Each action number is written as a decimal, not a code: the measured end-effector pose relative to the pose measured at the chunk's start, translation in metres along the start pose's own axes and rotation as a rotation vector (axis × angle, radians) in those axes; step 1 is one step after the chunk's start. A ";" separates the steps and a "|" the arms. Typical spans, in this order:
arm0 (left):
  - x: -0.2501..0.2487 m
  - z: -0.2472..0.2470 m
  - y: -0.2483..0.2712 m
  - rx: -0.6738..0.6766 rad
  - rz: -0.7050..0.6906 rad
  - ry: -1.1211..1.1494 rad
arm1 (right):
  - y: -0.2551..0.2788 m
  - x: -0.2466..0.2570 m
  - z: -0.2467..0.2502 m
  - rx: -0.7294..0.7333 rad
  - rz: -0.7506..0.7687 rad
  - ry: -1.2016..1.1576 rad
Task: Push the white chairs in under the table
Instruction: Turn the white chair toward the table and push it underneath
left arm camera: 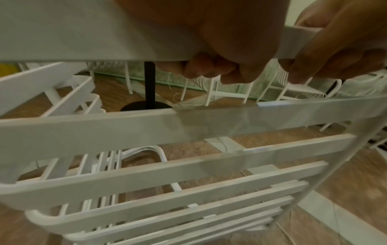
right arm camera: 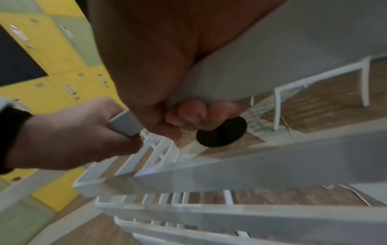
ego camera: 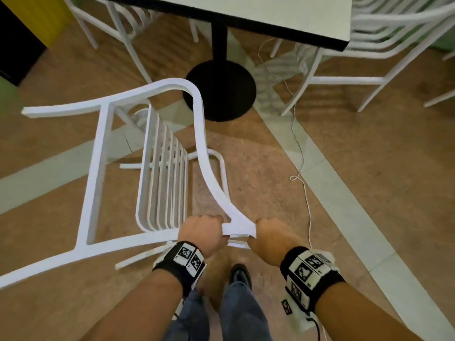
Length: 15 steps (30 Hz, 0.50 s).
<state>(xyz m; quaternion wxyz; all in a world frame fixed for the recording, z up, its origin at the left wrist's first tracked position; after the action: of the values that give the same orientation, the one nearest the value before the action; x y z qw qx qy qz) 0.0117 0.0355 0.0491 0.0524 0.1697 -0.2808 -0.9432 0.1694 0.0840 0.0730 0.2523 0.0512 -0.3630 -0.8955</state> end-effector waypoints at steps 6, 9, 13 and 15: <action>-0.009 0.047 0.064 -0.091 0.014 0.116 | 0.084 0.038 0.077 -0.070 0.013 0.190; -0.005 0.066 0.089 -0.165 0.012 0.185 | 0.116 0.064 0.104 -0.150 0.011 0.279; 0.011 0.091 0.108 -0.302 0.004 0.280 | 0.138 0.105 0.134 -0.191 0.026 0.346; 0.018 0.102 0.110 -0.349 -0.007 0.368 | 0.144 0.120 0.148 -0.190 0.029 0.375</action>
<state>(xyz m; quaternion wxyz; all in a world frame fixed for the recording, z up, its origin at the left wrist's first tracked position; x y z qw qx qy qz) -0.0401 -0.0079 0.1843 0.1278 0.3280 -0.0988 -0.9308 0.0841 0.0296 0.2899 0.3320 0.1877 -0.2246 -0.8967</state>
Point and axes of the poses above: each hand's wrist, its own y-axis away from the middle knuckle, its own z-axis out of the back of the hand, x = y × z, the point moved 2 cm from there along -y, towards the middle knuckle, and after that the axes turned 14 degrees about y, right-handed, at the moved point
